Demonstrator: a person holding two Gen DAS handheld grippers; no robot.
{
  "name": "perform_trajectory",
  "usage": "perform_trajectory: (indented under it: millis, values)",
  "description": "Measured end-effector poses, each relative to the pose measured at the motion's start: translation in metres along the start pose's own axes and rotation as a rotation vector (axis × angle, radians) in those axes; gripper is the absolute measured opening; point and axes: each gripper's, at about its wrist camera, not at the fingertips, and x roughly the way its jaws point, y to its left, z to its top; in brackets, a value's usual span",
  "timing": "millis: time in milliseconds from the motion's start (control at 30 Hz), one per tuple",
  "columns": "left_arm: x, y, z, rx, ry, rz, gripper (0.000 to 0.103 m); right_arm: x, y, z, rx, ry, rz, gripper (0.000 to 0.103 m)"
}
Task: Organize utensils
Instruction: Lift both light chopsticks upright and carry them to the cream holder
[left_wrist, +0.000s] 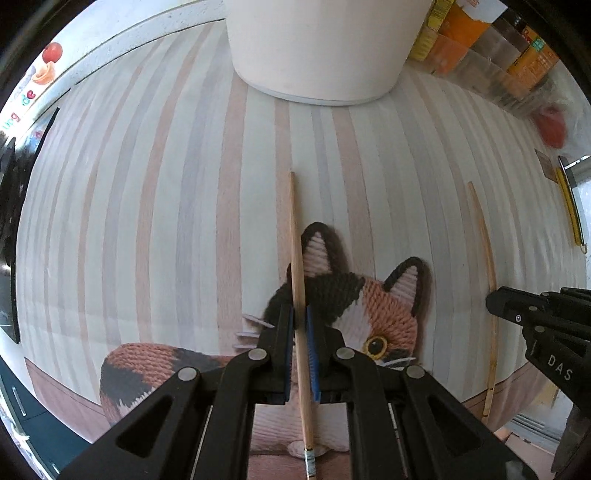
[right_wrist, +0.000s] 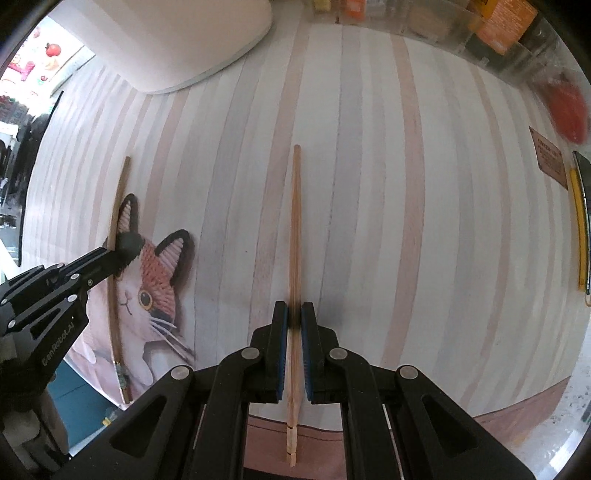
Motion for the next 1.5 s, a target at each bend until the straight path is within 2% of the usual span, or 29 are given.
perform_trajectory:
  millis: [33, 133, 367, 567, 700, 933, 1300, 1500]
  values:
    - [0.005, -0.017, -0.01, -0.003, 0.001, 0.002, 0.006, 0.0, 0.003, 0.002, -0.003, 0.003, -0.005, 0.008]
    - [0.006, -0.022, -0.013, -0.007, 0.007, -0.004, 0.006, 0.0, 0.007, 0.005, -0.004, 0.011, -0.011, 0.008]
    - [0.008, -0.004, -0.011, -0.004, 0.008, -0.011, 0.006, 0.0, 0.004, 0.014, -0.007, 0.025, -0.027, 0.008]
    - [0.009, -0.014, -0.007, 0.026, 0.031, 0.028, 0.005, -0.001, 0.007, 0.016, 0.002, 0.026, -0.035, 0.008]
    - [0.005, -0.011, -0.007, 0.029, 0.025, -0.006, 0.004, 0.002, 0.009, 0.009, 0.005, -0.009, -0.035, 0.007]
    - [-0.038, -0.005, -0.011, 0.038, -0.082, -0.05, 0.004, -0.026, 0.003, -0.012, 0.045, -0.149, 0.063, 0.007]
    - [-0.12, 0.013, -0.014, 0.028, -0.289, -0.069, 0.004, -0.086, 0.007, -0.033, 0.021, -0.366, 0.119, 0.007]
    - [-0.165, 0.021, -0.007, 0.009, -0.401, -0.085, 0.004, -0.126, 0.004, -0.029, 0.028, -0.462, 0.157, 0.007]
